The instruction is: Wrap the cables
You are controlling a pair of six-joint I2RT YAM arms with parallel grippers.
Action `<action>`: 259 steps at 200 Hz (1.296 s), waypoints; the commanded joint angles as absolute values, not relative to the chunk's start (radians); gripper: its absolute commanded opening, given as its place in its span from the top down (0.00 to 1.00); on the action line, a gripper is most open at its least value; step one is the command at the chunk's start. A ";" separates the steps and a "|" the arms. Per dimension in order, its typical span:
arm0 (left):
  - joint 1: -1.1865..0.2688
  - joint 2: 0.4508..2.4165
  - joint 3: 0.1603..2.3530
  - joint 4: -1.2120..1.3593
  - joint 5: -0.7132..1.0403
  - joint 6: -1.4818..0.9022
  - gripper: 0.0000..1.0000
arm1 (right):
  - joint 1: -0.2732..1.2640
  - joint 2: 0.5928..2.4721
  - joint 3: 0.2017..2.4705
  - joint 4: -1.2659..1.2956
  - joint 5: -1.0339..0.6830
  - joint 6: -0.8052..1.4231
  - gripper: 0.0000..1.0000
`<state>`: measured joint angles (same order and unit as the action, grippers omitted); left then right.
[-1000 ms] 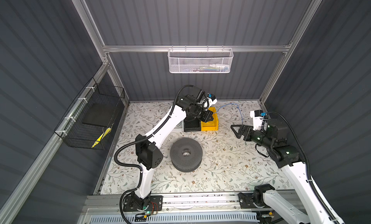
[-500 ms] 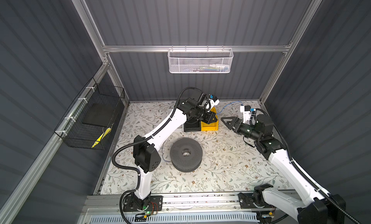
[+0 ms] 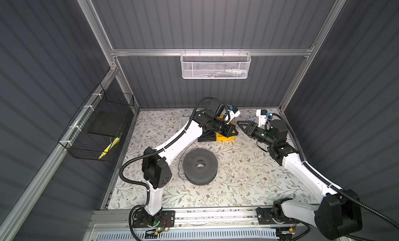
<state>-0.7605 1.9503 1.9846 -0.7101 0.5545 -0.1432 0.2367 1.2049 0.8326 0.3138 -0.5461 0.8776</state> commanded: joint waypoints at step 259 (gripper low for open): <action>-0.758 1.743 1.697 -0.656 0.564 0.008 0.43 | -0.193 1.068 0.836 0.417 -0.769 1.151 1.00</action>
<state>-0.8196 1.8343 1.7424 -0.3634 0.6514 -0.0189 -0.0368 1.0866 0.7650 0.3653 -0.9985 1.1477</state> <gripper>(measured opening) 0.392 0.047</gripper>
